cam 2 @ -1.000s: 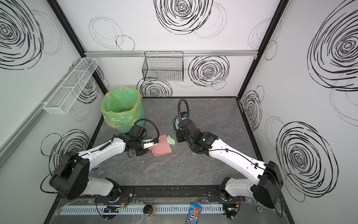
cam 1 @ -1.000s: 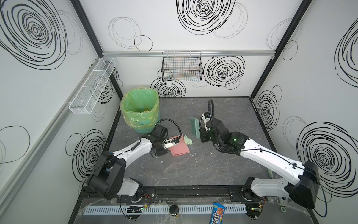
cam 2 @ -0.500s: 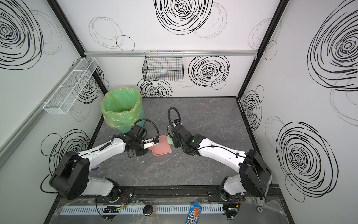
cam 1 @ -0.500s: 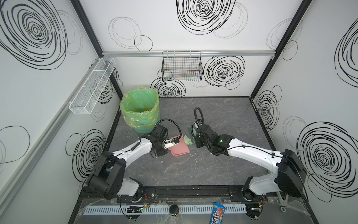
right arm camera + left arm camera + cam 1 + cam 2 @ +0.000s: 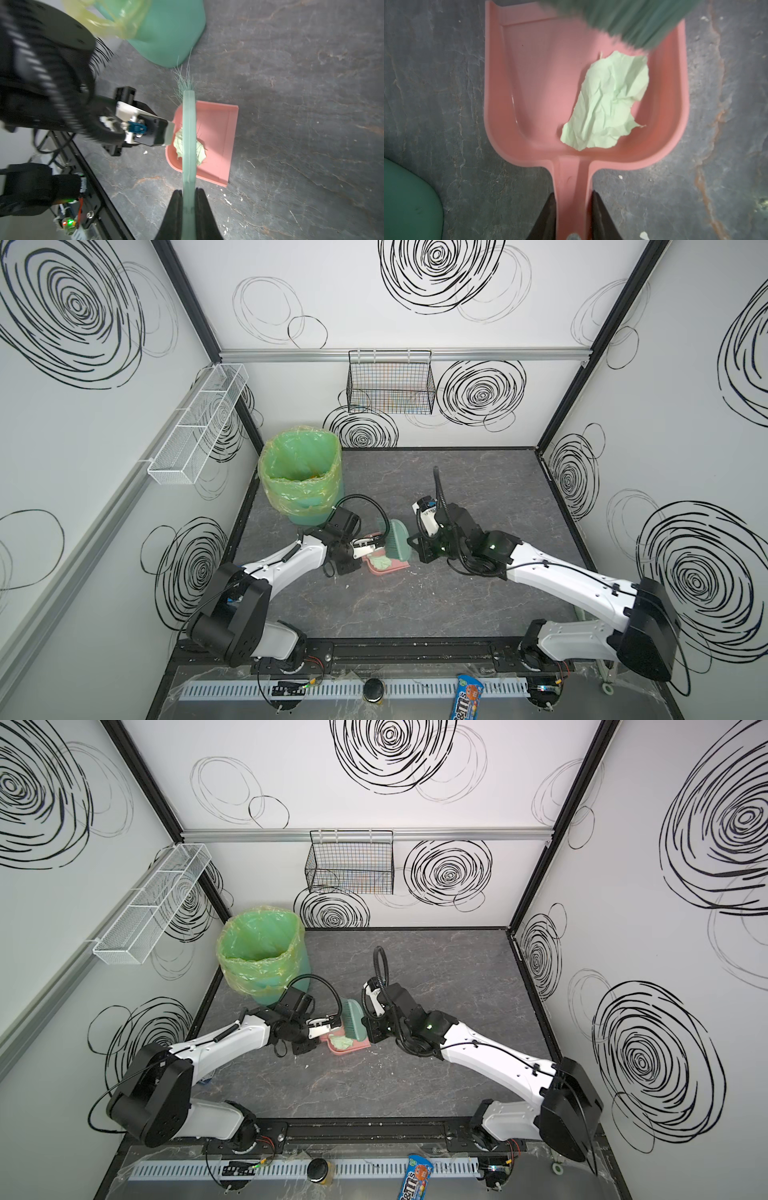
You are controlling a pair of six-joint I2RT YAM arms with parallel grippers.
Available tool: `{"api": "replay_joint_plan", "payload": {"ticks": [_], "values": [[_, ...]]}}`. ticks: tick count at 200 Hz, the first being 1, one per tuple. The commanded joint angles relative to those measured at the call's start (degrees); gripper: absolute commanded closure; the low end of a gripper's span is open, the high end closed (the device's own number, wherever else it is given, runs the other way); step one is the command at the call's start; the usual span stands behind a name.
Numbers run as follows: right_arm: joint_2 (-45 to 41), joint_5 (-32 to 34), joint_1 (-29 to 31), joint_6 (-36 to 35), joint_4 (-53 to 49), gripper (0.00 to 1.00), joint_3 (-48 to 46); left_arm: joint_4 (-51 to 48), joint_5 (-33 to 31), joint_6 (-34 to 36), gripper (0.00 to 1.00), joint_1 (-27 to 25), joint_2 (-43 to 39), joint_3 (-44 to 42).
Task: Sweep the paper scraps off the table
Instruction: 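Sweep the last green scrap into the dustpan with the right brush, then lift the dustpan over the wastebasket and tip it with the left gripper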
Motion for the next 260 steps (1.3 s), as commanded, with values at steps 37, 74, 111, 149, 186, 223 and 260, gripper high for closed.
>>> {"api": "replay_joint_plan", "payload": {"ticks": [37, 74, 111, 149, 186, 223, 260], "values": [[-7.5, 12.8, -1.9, 1.3, -5.8, 1.00, 0.9, -2.6, 6.6, -1.0, 1.00, 0.7, -2.7, 1.8], [-12.5, 13.7, -5.5, 1.4, -7.0, 1.00, -2.8, -10.4, 14.7, -0.9, 1.00, 3.1, -7.4, 9.2], [-16.6, 12.5, -9.6, 1.4, -8.2, 1.00, -6.1, -22.4, 17.2, 3.6, 1.00, 8.1, -10.4, 23.1], [-19.5, 11.3, -11.6, 1.2, -8.8, 1.00, -8.3, -34.7, 13.9, 14.5, 1.00, 17.8, -8.9, 40.4], [-19.8, 10.7, -11.9, 1.4, -7.5, 1.00, -10.6, -39.8, 10.0, 25.7, 1.00, 30.3, -3.2, 55.5], [-19.4, 9.4, -11.9, 2.3, -5.3, 1.00, -11.6, -42.3, 3.5, 34.4, 1.00, 37.3, 4.6, 70.1], [-19.5, 9.1, -11.8, 3.0, -4.4, 1.00, -12.1, -29.6, -10.7, 44.1, 1.00, 38.4, 7.0, 68.9]]}}
